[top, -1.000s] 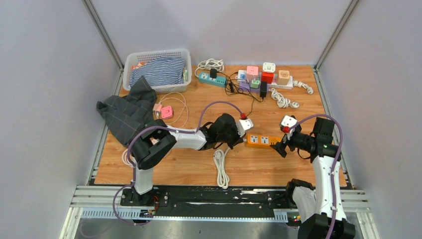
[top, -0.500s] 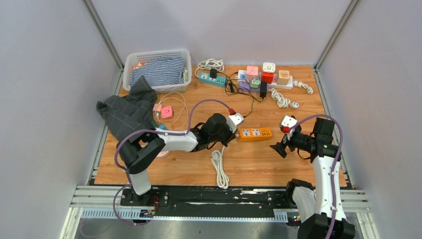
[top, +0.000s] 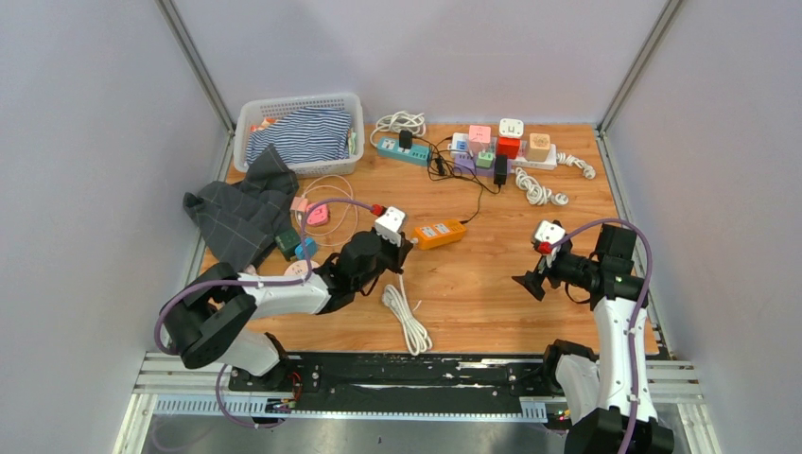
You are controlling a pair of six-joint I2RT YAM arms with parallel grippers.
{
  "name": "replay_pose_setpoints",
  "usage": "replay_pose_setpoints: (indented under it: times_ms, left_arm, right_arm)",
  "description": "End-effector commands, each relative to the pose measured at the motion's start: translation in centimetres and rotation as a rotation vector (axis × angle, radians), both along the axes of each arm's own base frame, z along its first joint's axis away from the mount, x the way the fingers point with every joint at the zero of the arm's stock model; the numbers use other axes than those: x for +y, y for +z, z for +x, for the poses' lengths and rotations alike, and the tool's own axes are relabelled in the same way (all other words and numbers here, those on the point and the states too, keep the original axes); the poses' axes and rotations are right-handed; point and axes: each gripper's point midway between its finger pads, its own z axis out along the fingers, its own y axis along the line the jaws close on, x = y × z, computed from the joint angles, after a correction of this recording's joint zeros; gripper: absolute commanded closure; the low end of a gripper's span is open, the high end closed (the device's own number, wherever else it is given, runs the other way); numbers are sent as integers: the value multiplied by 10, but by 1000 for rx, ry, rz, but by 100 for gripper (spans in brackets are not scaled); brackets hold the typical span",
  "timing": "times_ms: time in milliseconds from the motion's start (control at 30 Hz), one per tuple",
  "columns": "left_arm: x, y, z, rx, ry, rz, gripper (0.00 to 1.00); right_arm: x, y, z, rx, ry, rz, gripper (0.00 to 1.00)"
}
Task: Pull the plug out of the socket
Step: Place the socket at the center of the board.
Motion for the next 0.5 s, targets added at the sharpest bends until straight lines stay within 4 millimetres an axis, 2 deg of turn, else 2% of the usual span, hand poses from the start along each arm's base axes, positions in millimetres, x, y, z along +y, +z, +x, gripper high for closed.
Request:
replay_pose_setpoints:
  times_ms: [0,233,467]
  left_arm:
    - [30,50,25,-109,195,-149,100]
    - [96,68,21,-143,463,-258,100]
    - [137,67,15,-138,625,-345,100]
  right_arm:
    - [3,-2,-4,21,25,26,4]
    - [5,-1,-6,14,37,28,4]
    - [6,0,-7,15,39,28,4]
